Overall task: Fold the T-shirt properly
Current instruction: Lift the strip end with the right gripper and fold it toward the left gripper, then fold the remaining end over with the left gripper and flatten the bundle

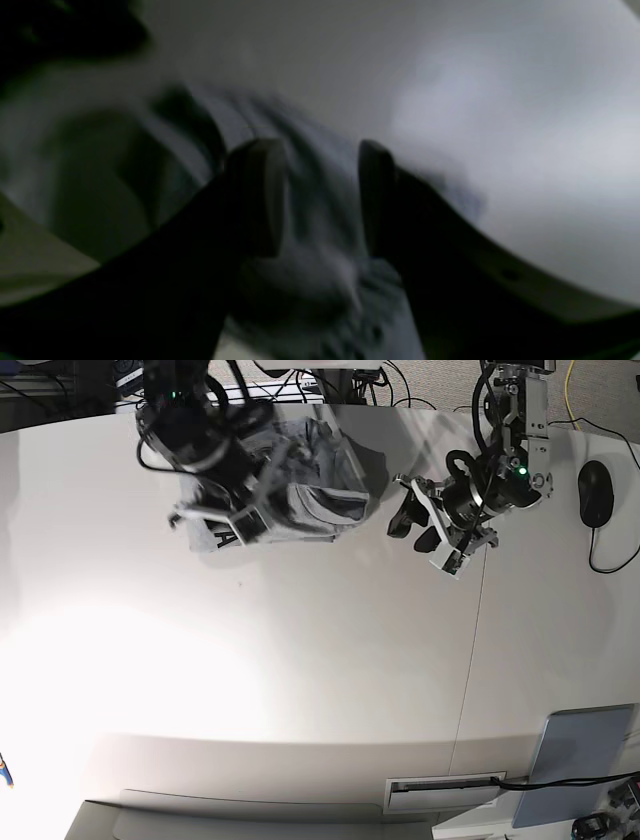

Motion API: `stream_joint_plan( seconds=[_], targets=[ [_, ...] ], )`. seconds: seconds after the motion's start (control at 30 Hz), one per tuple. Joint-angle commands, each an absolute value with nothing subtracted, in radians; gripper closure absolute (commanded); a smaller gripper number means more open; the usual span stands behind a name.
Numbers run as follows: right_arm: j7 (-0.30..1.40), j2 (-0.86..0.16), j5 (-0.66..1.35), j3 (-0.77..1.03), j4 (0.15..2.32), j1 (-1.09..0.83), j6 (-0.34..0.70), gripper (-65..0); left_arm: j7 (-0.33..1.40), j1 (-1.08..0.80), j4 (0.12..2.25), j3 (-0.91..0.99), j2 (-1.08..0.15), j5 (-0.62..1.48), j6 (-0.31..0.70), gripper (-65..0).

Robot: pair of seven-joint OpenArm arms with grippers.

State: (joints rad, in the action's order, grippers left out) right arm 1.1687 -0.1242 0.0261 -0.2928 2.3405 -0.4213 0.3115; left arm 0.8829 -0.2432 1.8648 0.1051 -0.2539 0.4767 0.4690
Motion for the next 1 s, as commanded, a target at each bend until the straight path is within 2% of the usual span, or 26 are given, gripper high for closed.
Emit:
stream_joint_plan(
  seconds=[0.0, 0.17, 0.27, 0.5, 0.6, 0.7, 0.77, 0.83, 0.9, 0.97],
  targets=[
    [1.161, -0.141, 0.017, -0.292, 2.356, -0.443, 0.307, -24.5, 0.868, -0.236, 1.884, 0.108, -0.274, 0.492, 0.473, -30.0],
    [1.178, -0.205, 0.012, -0.293, 2.356, -0.52, 0.254, -24.5, 0.868, -0.236, 1.884, 0.108, -0.308, 0.492, 0.472, -30.0],
    [1.174, -0.21, 0.114, -0.294, 2.356, -0.538, 0.236, -24.5, 0.868, -0.236, 1.884, 0.108, -0.314, 0.491, 0.469, -30.0],
    [1.098, -0.152, 0.416, -0.293, 2.356, -0.547, 0.398, -24.5, 0.867, -0.236, 1.884, 0.108, -0.316, 0.491, 0.469, -30.0],
    [1.056, -0.144, 0.393, -0.292, 2.356, -0.524, 0.403, -24.5, 0.868, -0.236, 1.884, 0.108, -0.316, 0.492, 0.469, -30.0],
    [1.06, -0.144, 0.258, -0.292, 2.356, -0.485, 0.369, -24.4, 0.868, -0.236, 1.884, 0.108, -0.316, 0.499, 0.47, -29.8],
    [1.061, -0.144, 0.146, -0.292, 2.356, -0.462, 0.336, -24.4, 0.869, -0.236, 1.884, 0.108, -0.316, 0.523, 0.481, -25.9],
    [1.058, -0.145, 0.033, -0.292, 2.356, -0.444, 0.307, -24.1, 0.891, -0.236, 1.886, 0.107, -0.315, 0.581, 0.527, -18.5],
    [1.048, -0.145, -0.035, -0.278, 2.356, -0.429, 0.3, -17.9, 0.943, -0.236, 1.898, 0.107, -0.313, 0.675, 0.573, -9.1],
    [1.039, -0.145, -0.036, -0.242, 2.336, -0.416, 0.301, -13.4, 1.01, -0.238, 1.918, 0.107, -0.309, 0.772, 0.617, -3.6]
  ],
)
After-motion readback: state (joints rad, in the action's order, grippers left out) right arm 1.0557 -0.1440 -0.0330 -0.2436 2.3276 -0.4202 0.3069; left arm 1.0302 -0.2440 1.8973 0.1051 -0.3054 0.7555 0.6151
